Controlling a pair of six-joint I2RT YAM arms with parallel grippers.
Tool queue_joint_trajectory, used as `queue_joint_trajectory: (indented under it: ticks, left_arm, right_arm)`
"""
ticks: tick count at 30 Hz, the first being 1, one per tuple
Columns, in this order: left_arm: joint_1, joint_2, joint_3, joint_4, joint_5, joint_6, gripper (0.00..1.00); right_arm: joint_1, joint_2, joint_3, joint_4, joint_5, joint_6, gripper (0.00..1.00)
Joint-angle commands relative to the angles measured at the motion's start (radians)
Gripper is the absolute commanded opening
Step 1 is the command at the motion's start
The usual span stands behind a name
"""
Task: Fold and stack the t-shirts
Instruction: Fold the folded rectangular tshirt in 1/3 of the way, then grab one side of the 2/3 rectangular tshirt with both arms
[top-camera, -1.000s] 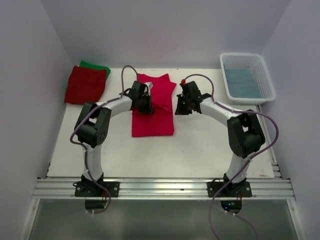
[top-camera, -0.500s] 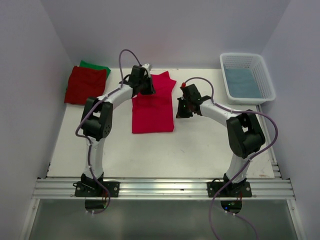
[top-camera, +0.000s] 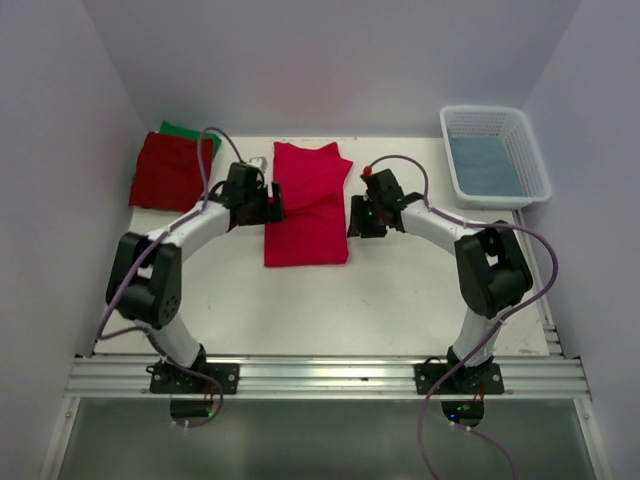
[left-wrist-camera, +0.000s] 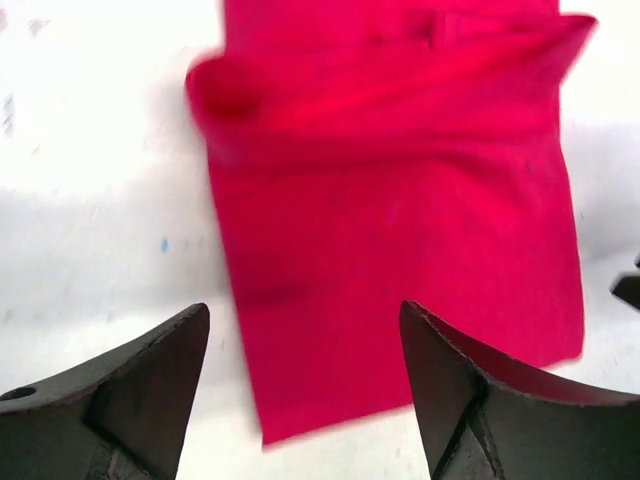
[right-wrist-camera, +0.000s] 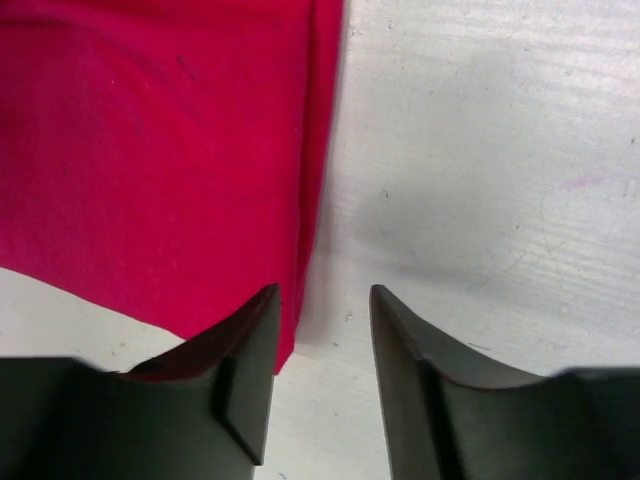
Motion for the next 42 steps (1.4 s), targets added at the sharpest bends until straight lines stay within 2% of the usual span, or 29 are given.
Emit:
queue_joint_trajectory:
  ticks: [1, 3, 8, 21, 26, 31, 35, 38, 41, 42]
  left_arm:
    - [0.001, -0.224, -0.152, 0.047, -0.046, -0.001, 0.81]
    - [0.002, -0.295, -0.229, 0.05, -0.021, -0.005, 0.84]
    - [0.004, -0.341, -0.327, 0.095, 0.06, -0.033, 0.85]
    - [0.007, -0.177, -0.459, 0.247, 0.141, -0.081, 0.85]
    - [0.012, -0.139, -0.496, 0.338, 0.184, -0.108, 0.84]
    - [0.012, -0.128, -0.53, 0.374, 0.207, -0.124, 0.84]
    - [0.012, -0.122, -0.576, 0.418, 0.278, -0.159, 0.81]
    - [0.01, -0.127, -0.615, 0.446, 0.318, -0.174, 0.77]
    - [0.01, -0.137, -0.669, 0.496, 0.353, -0.19, 0.71]
    - [0.01, -0.137, -0.68, 0.512, 0.356, -0.193, 0.69]
  right_arm:
    - [0.001, -0.038, -0.022, 0.023, -0.038, -0.014, 0.53]
    - [0.001, -0.038, -0.032, 0.031, -0.049, -0.012, 0.61]
    - [0.001, -0.029, -0.055, 0.051, -0.079, 0.0, 0.62]
    - [0.001, 0.003, -0.086, 0.101, -0.168, 0.049, 0.53]
    - [0.001, 0.012, -0.149, 0.162, -0.249, 0.127, 0.49]
    - [0.008, 0.022, -0.232, 0.234, -0.268, 0.169, 0.45]
    - [0.022, 0.032, -0.27, 0.274, -0.291, 0.201, 0.36]
    - [0.034, 0.032, -0.286, 0.285, -0.288, 0.213, 0.26]
    - [0.036, 0.031, -0.302, 0.296, -0.286, 0.218, 0.13]
    - [0.036, 0.028, -0.307, 0.302, -0.288, 0.219, 0.05]
